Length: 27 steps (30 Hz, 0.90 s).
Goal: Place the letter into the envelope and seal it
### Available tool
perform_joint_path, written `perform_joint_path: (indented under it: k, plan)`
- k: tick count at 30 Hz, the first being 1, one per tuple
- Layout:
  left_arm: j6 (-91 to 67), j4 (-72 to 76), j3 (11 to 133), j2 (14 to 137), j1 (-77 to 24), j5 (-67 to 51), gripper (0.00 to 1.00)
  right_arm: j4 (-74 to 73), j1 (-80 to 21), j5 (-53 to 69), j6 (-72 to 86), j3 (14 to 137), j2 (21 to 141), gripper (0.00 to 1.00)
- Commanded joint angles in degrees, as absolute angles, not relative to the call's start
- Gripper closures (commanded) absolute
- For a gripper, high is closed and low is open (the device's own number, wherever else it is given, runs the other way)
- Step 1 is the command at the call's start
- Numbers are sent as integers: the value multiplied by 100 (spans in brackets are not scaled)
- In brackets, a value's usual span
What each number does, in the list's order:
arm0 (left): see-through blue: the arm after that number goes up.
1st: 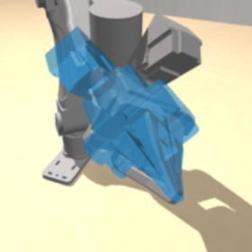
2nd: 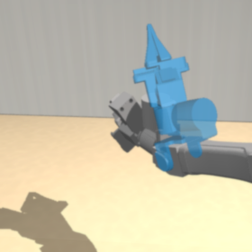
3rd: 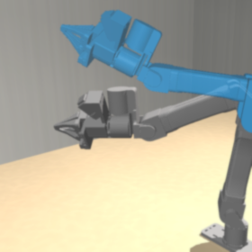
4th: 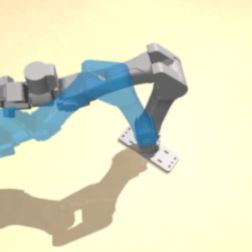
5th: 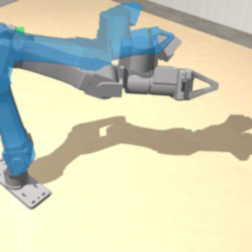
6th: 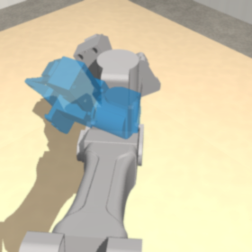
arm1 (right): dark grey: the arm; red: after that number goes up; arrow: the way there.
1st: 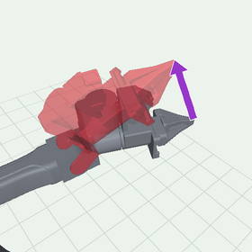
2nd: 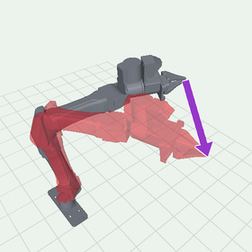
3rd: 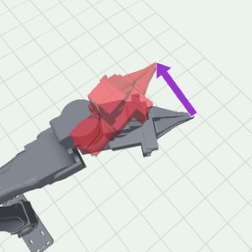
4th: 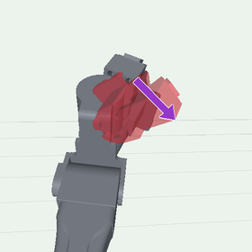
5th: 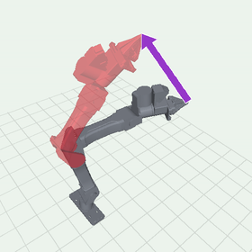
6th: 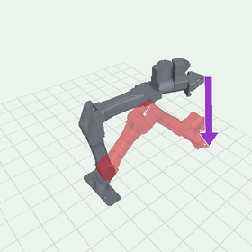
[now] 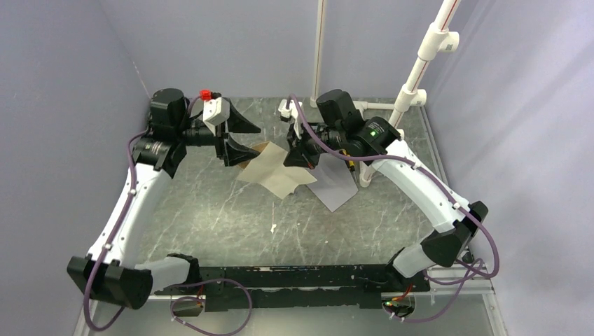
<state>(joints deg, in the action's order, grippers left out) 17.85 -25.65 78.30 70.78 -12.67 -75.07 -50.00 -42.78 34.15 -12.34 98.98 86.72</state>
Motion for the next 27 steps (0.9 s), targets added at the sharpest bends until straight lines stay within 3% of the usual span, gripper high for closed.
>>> perform_joint_path:
  k: [1, 4, 9, 20, 23, 27]
  plan:
    - [887, -1247, 7361, 6424, -1257, -5491, 23, -4326, -4263, 2452, -1073, 9670, 8342, 100]
    - [507, -893, 7281, 6298, -1257, -4592, 16, -4077, -4250, 2114, -997, 9536, 8285, 100]
    - [166, -845, 7409, 6307, -1248, -4628, 14, -4054, -4225, 2167, -991, 9626, 8371, 100]
    - [787, -1256, 7655, 6867, -1274, -7553, 12, -4675, -4227, 3829, -1581, 9969, 8625, 100]
    - [1009, -1518, 7713, 7004, -1283, -7860, 15, -4757, -4228, 3979, -1675, 10026, 8669, 100]
    - [1765, -2224, 7832, 7090, -1283, -7740, 33, -5237, -4228, 4115, -1888, 10265, 8847, 100]
